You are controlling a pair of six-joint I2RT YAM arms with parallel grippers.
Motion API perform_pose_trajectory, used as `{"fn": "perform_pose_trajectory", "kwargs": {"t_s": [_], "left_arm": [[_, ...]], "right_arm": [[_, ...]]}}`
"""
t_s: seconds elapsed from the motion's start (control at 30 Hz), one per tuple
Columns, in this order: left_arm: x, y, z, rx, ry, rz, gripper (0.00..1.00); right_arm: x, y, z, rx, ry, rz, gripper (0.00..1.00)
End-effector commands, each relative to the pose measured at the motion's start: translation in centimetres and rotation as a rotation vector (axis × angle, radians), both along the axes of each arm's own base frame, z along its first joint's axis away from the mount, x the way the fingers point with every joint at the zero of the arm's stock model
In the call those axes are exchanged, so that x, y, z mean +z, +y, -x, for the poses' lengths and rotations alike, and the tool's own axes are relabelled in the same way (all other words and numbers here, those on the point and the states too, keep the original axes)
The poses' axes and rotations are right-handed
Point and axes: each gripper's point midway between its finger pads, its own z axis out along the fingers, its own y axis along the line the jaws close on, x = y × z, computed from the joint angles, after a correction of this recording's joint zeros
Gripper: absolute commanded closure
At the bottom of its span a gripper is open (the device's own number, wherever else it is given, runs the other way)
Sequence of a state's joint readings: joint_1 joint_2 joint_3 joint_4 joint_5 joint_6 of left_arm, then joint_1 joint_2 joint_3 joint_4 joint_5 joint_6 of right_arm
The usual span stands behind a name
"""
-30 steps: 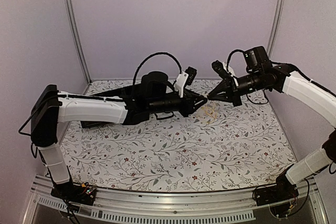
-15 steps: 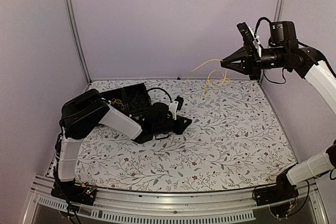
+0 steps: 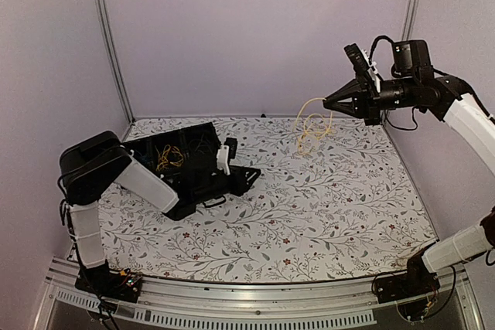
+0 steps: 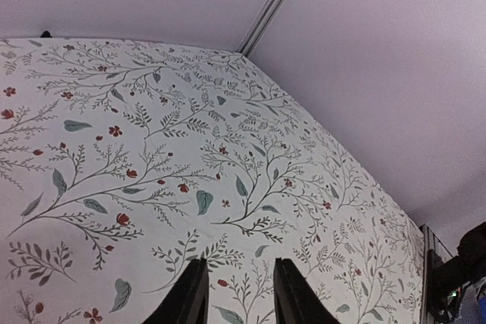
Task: Untangle the cables
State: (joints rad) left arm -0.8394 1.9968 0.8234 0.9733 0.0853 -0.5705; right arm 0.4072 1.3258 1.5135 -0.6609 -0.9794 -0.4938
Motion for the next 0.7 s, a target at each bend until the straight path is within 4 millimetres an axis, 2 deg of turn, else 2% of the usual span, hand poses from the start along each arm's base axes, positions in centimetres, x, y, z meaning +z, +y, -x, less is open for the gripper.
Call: {"fn": "perform_pose_trajectory", "kwargs": {"t_s": [0.0, 0.1, 0.23, 0.3, 0.5, 0.67], "left_arm": [[9.6, 1.9, 2.9, -0.006, -0.267, 0.196, 0.67], [12.7, 1.8, 5.3, -0.08, -0.382, 0.202, 0.57], [16.1, -0.2, 8.2, -0.2, -0.504, 0.196, 0.51], [17.1, -1.5, 8.9, -0.25, -0.53, 0.194, 0.5], [17.0, -5.6, 7.6, -0.287, -0.482, 0.084, 0.5], [16.5, -7.8, 7.2, -0.347, -0.454, 0.072, 0.58]], "right_arm": [[-4.1, -0.1, -1.6, -0.045, 0.024, 0.067, 1.0], [-6.1, -0.1, -1.8, -0.049, 0.051, 0.092, 1.0], [-7.9, 0.0, -2.1, -0.049, 0.086, 0.109, 1.0], [-8.3, 0.1, -2.2, -0.043, 0.098, 0.11, 1.0], [-8.6, 0.4, -2.1, -0.029, 0.119, 0.104, 1.0], [-8.8, 0.4, -1.9, -0.022, 0.134, 0.102, 1.0]]}}
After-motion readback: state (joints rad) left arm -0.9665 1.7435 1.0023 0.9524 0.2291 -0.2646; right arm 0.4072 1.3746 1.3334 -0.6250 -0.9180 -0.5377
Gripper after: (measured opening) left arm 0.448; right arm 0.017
